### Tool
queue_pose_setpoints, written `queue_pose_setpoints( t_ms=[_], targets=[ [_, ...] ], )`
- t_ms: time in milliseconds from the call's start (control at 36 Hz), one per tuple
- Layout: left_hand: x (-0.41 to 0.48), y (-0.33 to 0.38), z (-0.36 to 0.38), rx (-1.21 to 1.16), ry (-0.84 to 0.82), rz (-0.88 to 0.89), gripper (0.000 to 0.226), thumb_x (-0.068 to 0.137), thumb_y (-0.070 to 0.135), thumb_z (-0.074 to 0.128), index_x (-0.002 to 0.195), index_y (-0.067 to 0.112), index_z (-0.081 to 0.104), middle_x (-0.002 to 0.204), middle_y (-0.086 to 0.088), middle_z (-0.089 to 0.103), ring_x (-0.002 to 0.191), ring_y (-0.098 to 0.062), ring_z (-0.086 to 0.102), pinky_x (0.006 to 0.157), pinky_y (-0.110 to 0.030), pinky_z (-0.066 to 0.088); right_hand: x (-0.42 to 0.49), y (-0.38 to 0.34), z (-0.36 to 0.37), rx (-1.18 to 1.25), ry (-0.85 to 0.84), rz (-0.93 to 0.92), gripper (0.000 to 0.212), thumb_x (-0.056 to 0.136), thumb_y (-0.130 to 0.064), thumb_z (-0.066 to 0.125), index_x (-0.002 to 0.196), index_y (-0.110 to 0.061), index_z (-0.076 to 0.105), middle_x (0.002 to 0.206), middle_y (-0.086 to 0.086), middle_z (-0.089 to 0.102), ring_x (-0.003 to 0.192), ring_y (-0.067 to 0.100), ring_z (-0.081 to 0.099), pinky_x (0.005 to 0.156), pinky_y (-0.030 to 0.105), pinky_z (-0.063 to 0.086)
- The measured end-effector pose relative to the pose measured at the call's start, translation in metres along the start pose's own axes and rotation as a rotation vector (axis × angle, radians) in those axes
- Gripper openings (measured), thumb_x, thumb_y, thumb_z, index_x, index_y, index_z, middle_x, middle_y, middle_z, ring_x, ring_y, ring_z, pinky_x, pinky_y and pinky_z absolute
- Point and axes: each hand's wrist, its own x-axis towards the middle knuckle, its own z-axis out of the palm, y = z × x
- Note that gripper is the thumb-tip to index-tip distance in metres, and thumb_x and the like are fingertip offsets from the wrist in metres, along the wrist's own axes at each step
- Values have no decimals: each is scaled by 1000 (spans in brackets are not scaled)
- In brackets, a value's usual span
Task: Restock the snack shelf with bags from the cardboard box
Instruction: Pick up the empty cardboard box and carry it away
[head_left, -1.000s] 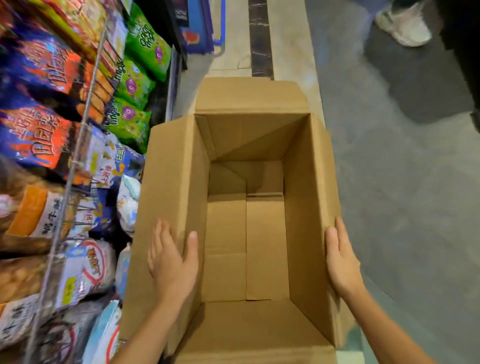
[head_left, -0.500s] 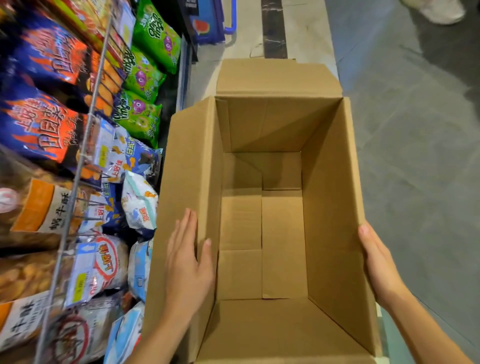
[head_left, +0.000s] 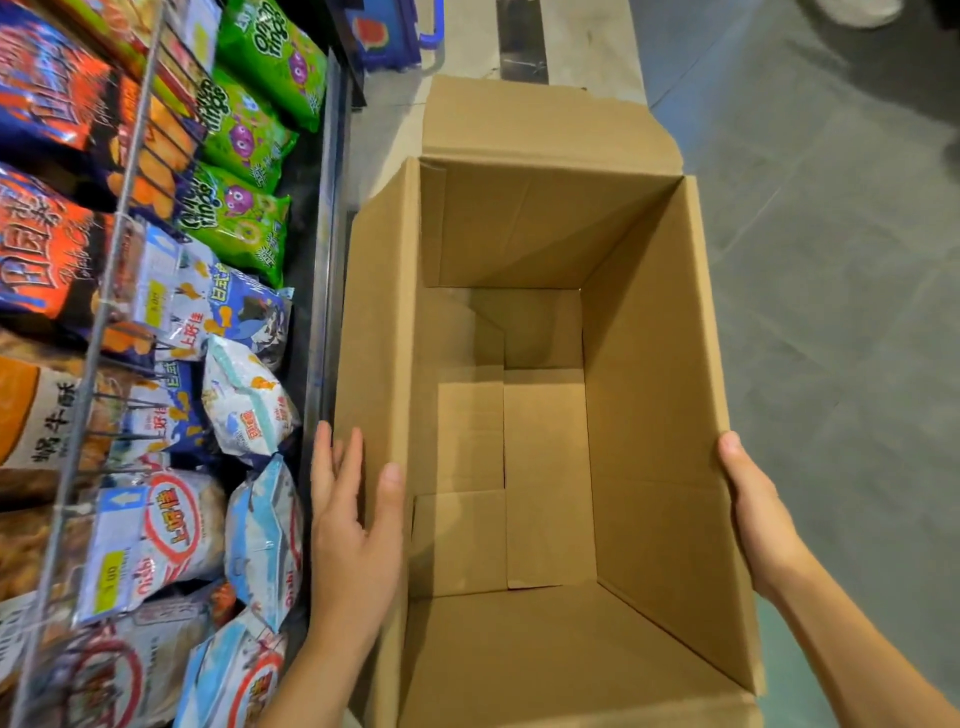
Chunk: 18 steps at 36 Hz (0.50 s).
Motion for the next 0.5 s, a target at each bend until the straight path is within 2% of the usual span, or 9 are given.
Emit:
queue_pose_setpoints(
  t_ms=[83, 194, 250, 333, 417, 500],
  targets=[
    [6, -4, 0, -83, -52, -62, 63, 96, 55, 49, 151, 26, 39, 158, 20, 32, 142, 12, 27, 122, -28, 22, -2, -2, 6, 15, -2, 0, 52, 84, -71, 42, 112, -35, 68, 108, -1, 75, 101, 21, 71, 84, 40, 55],
    [13, -5, -6, -187, -61, -165, 61, 92, 52, 53, 148, 28, 46, 151, 15, 45, 141, 0, 39, 122, -36, 28, -8, -8, 14, 22, -32, 24, 54, 87, -73, 39, 119, -38, 64, 113, 0, 73, 103, 22, 70, 85, 43, 56],
    [15, 3, -9, -227, -63, -202, 59, 92, 50, 56, 146, 27, 49, 148, 11, 50, 138, -3, 44, 120, -38, 32, -13, -11, 15, 23, -44, 31, 57, 85, -77, 40, 121, -40, 64, 116, 0, 72, 107, 23, 70, 93, 50, 55],
    [18, 19, -17, -251, -91, -230, 47, 99, 39, 56, 144, 28, 51, 146, 8, 54, 135, -4, 48, 119, -37, 35, -29, -26, 14, 40, -42, 53, 61, 83, -80, 41, 122, -40, 63, 116, 0, 72, 107, 24, 70, 95, 53, 54],
    [18, 48, -32, -268, -107, -236, 47, 97, 45, 57, 141, 31, 55, 141, 11, 58, 131, -3, 51, 116, -36, 38, -54, -53, 10, 49, -8, 40, 54, 83, -75, 40, 117, -41, 64, 114, -1, 73, 105, 23, 71, 94, 50, 55],
    [11, 88, -52, -276, -114, -233, 42, 100, 36, 52, 142, 27, 56, 140, 11, 58, 130, -2, 51, 117, -34, 37, -85, -88, 3, 52, -18, 25, 53, 85, -75, 42, 118, -41, 66, 115, -2, 73, 107, 23, 70, 96, 53, 53]
  ],
)
